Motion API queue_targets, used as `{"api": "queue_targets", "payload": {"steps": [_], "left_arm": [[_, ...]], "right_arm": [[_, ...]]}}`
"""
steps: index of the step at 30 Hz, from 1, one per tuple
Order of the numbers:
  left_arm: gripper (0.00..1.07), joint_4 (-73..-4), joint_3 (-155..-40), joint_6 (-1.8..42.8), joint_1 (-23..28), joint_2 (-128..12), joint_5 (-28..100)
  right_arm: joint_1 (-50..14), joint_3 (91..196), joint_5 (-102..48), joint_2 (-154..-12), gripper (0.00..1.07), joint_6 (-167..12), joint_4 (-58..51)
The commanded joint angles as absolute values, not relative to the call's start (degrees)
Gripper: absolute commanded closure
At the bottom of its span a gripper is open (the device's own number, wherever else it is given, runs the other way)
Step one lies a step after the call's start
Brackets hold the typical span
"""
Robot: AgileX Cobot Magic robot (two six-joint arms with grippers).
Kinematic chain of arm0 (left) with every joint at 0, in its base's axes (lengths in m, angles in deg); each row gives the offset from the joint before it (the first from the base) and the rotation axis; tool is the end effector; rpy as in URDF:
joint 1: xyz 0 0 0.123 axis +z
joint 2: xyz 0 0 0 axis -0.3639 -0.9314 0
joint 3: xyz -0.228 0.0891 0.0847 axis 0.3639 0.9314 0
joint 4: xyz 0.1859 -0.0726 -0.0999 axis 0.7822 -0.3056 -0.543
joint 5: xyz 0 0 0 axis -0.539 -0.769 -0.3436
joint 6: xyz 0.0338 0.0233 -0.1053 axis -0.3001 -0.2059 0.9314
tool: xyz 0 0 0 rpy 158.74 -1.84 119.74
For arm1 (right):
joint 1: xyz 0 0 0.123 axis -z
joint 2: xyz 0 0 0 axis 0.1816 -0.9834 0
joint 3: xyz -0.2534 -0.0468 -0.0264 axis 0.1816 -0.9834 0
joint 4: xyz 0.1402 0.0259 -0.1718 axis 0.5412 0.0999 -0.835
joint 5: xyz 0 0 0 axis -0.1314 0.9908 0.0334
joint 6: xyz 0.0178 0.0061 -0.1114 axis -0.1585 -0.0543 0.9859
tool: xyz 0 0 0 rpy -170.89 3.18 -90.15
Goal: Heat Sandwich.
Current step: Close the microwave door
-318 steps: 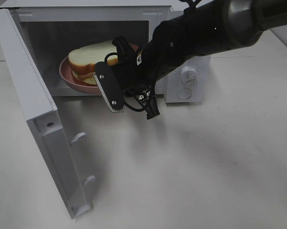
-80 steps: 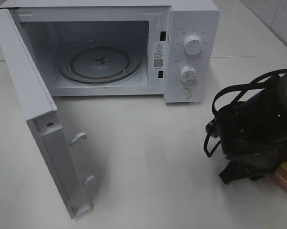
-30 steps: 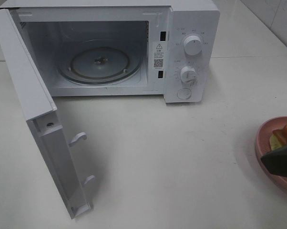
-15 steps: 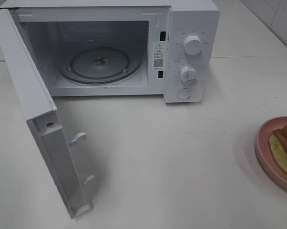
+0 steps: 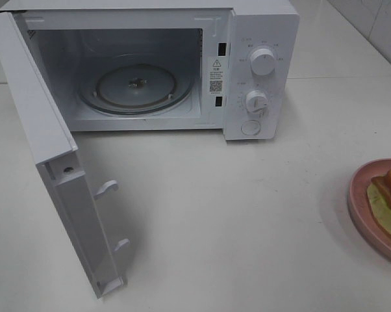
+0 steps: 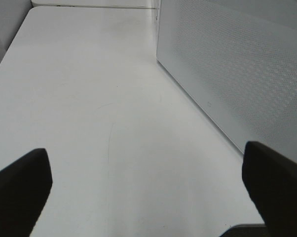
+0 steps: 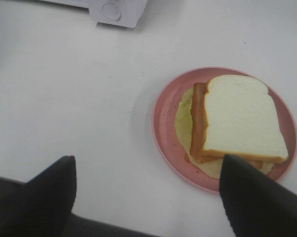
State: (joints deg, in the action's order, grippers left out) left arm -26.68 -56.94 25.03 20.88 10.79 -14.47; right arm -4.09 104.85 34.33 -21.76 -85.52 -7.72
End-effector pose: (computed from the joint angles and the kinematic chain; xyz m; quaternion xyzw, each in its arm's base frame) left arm 0.0123 -0.0045 0.2559 -0.0009 0.8523 -0.0276 0.5223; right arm 0.0352 0.0018 0.2556 -0.0871 0.8685 0.0391 0.4863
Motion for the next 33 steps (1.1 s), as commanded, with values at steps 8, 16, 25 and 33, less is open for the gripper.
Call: {"api": "queue_targets", "payload": {"steps": [8,16,25,33], "left_arm": [[0.07,-26.56,-56.94,25.03,21.05,11.20,-13.96],[0.07,-26.62,-56.94,25.03,21.05,11.31,-13.96],[0.07,-26.62,-56.94,25.03,21.05,11.31,-13.96],[0.07,-26.62,-56.94,25.03,21.05,11.31,-13.96]], "right_arm": [[3.93,104.56,33.12,-14.94,0.31,-85.29,-7.26],[6.40,104.56,33.12,-12.59,0.32,-85.29,-7.15],[6.40,104.56,33.12,-12.59,0.32,-85.29,-7.15],[6.40,104.56,33.12,-12.59,0.32,-85.29,-7.15]]}}
